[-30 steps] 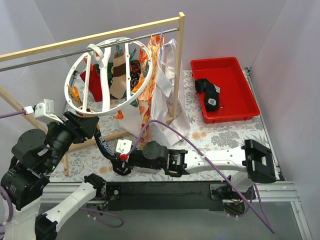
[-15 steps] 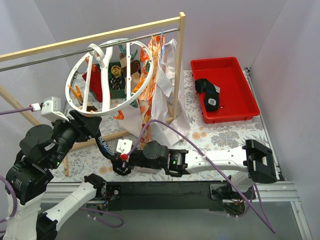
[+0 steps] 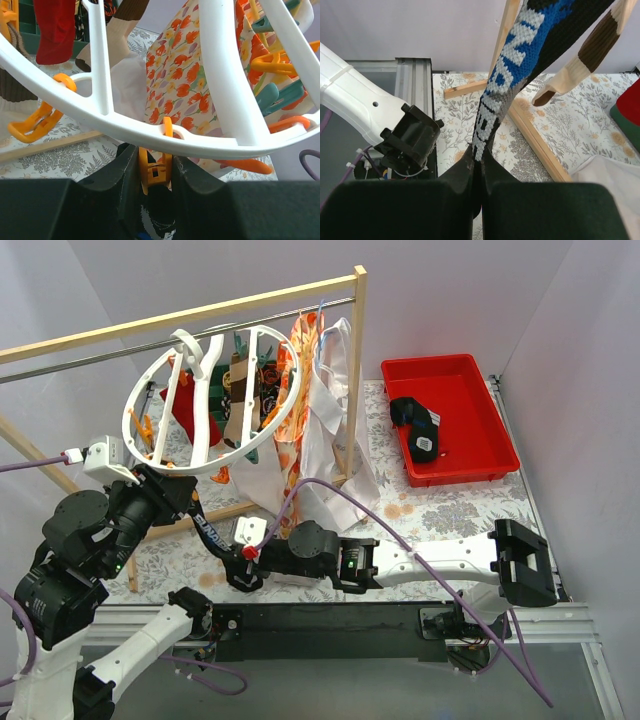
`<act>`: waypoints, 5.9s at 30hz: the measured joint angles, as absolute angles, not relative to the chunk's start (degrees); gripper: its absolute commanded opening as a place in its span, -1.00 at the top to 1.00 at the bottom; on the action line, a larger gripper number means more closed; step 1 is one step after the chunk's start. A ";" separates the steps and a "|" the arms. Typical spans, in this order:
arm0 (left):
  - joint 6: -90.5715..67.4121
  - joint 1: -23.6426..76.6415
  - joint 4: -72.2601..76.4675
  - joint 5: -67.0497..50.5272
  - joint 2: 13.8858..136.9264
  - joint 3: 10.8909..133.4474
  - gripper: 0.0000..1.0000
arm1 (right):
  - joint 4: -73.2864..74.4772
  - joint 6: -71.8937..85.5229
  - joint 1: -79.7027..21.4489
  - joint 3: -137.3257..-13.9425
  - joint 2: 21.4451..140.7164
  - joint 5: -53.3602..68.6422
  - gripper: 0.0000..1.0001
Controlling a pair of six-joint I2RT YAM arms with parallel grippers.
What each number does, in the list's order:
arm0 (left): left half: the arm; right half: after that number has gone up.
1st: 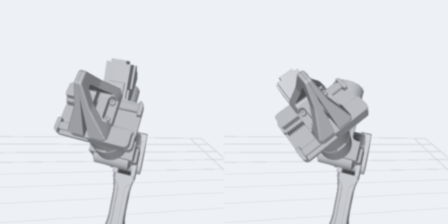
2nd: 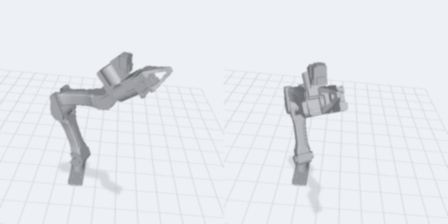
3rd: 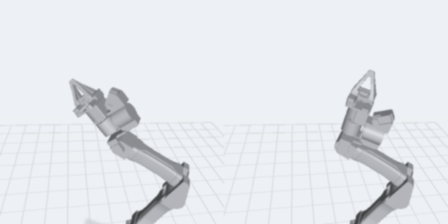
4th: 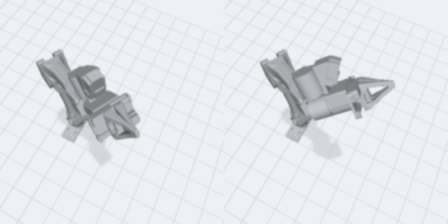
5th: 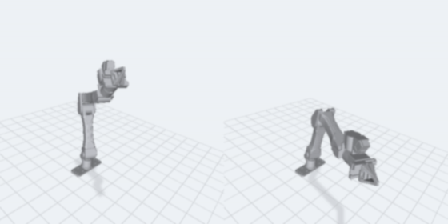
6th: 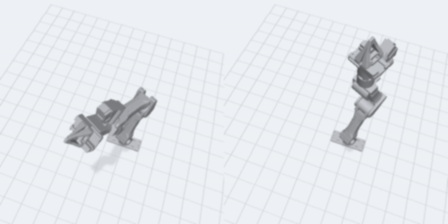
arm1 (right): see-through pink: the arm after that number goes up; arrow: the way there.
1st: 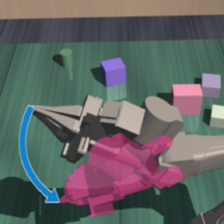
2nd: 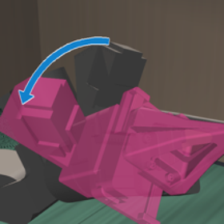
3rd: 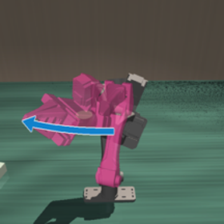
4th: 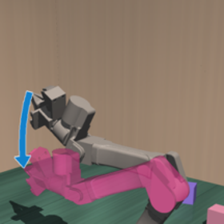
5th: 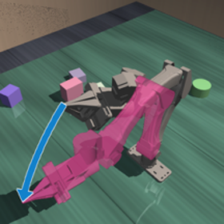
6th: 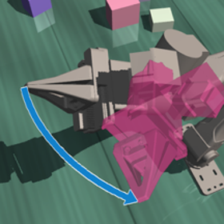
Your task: Remove the socks clipped to the hanger
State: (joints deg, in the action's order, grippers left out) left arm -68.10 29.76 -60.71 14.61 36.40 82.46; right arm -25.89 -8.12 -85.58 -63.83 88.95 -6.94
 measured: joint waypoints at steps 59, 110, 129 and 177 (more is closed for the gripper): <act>-68.82 29.76 -58.24 12.19 32.29 85.45 1.00 | 0.25 2.31 -16.27 -73.82 83.02 -26.72 0.37; -69.25 29.76 -56.03 9.69 32.10 82.32 1.00 | -3.64 47.66 -6.04 -72.69 101.43 12.88 -0.97; -69.17 29.76 -56.05 9.91 32.14 82.26 1.00 | -9.72 56.21 -6.39 -72.27 111.55 10.44 -0.68; -68.86 29.76 -56.82 9.54 33.67 84.49 1.00 | -7.79 37.04 5.69 -80.40 98.59 4.19 0.97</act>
